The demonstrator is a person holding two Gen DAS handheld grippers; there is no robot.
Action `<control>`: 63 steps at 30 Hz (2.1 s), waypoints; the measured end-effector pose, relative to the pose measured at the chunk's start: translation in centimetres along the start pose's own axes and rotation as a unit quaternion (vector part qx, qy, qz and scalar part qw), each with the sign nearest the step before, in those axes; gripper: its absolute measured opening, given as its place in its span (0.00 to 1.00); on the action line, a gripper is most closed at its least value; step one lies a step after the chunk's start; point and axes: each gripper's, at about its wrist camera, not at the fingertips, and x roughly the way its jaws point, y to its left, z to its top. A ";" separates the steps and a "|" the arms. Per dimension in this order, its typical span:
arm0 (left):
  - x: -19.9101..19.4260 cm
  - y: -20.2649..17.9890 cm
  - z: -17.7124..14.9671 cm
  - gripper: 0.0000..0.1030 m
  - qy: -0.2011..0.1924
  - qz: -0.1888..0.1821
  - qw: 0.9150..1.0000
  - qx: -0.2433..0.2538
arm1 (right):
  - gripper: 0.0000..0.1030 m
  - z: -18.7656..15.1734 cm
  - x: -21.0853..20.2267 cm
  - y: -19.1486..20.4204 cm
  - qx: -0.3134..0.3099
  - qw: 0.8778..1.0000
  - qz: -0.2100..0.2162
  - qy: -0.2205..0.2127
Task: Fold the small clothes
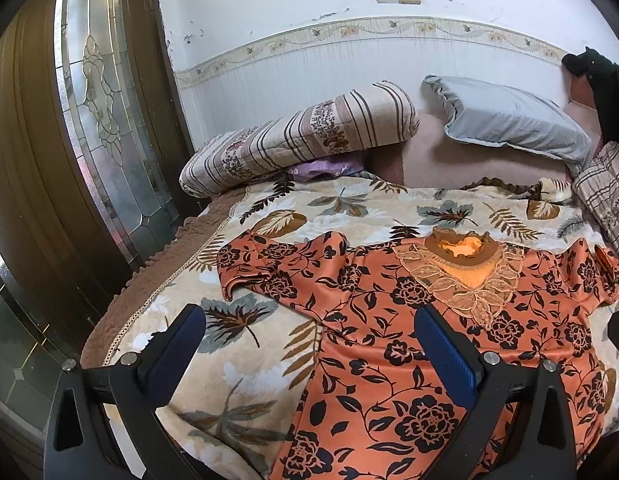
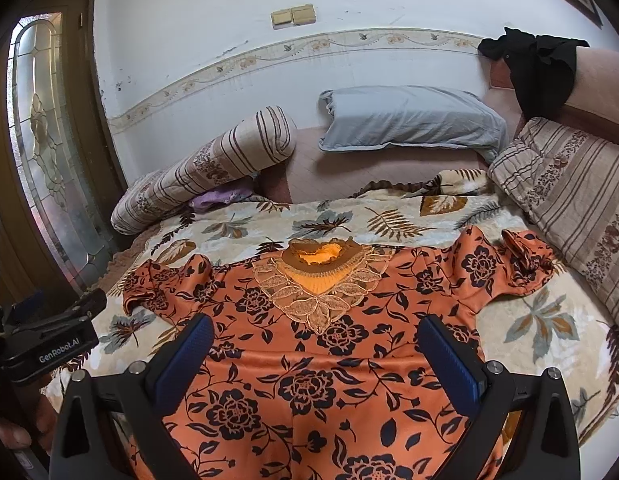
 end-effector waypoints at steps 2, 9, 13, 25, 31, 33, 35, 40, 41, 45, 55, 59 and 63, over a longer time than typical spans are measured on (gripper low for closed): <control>0.4 -0.3 0.1 1.00 0.002 0.002 1.000 0.003 | 1.00 0.2 0.4 0.0 0.002 1.000 0.001 0.000; 2.6 -1.5 0.3 1.00 0.018 0.003 1.000 0.013 | 1.00 0.9 2.6 -1.5 0.000 1.000 -0.005 0.006; 6.5 -3.2 -0.8 1.00 0.078 -0.022 0.996 0.026 | 1.00 1.8 5.4 -5.3 0.016 0.999 -0.022 0.017; 17.0 -8.5 -8.4 1.00 0.234 -0.015 0.967 0.100 | 0.99 1.5 13.6 -39.0 0.417 0.908 -0.045 0.017; 17.4 -9.1 -8.8 1.00 0.226 -0.015 0.969 0.099 | 0.89 3.2 15.5 -45.0 0.419 0.906 -0.049 0.012; 17.2 -8.8 -8.8 1.00 0.232 -0.019 0.968 0.089 | 0.89 3.9 16.8 -45.0 0.411 0.911 -0.020 0.017; 17.4 -8.6 -8.8 1.00 0.237 -0.021 0.968 0.082 | 0.89 4.3 18.1 -44.8 0.408 0.911 -0.048 0.039; 17.6 -8.9 -8.7 1.00 0.236 -0.010 0.968 0.091 | 0.70 2.8 20.5 -46.3 0.435 0.893 -0.092 0.072; 17.6 -9.1 -8.7 1.00 0.233 -0.006 0.968 0.097 | 0.58 2.9 20.6 -46.3 0.432 0.894 -0.098 0.071; 17.5 -9.3 -8.5 1.00 0.231 -0.005 0.968 0.101 | 0.12 2.6 20.6 -45.5 0.450 0.889 -0.055 0.067; 12.6 -7.1 -4.7 1.00 0.169 -0.111 0.979 0.039 | 0.11 7.8 15.8 -26.4 0.313 0.931 0.188 0.001; 11.2 -5.8 -3.2 1.00 0.156 -0.178 0.972 -0.001 | 0.11 4.3 17.7 -17.5 0.300 0.911 0.280 0.054; 11.6 -4.4 -2.6 1.00 0.155 -0.228 0.959 -0.061 | 0.11 0.0 20.7 -9.7 0.255 0.904 0.317 0.130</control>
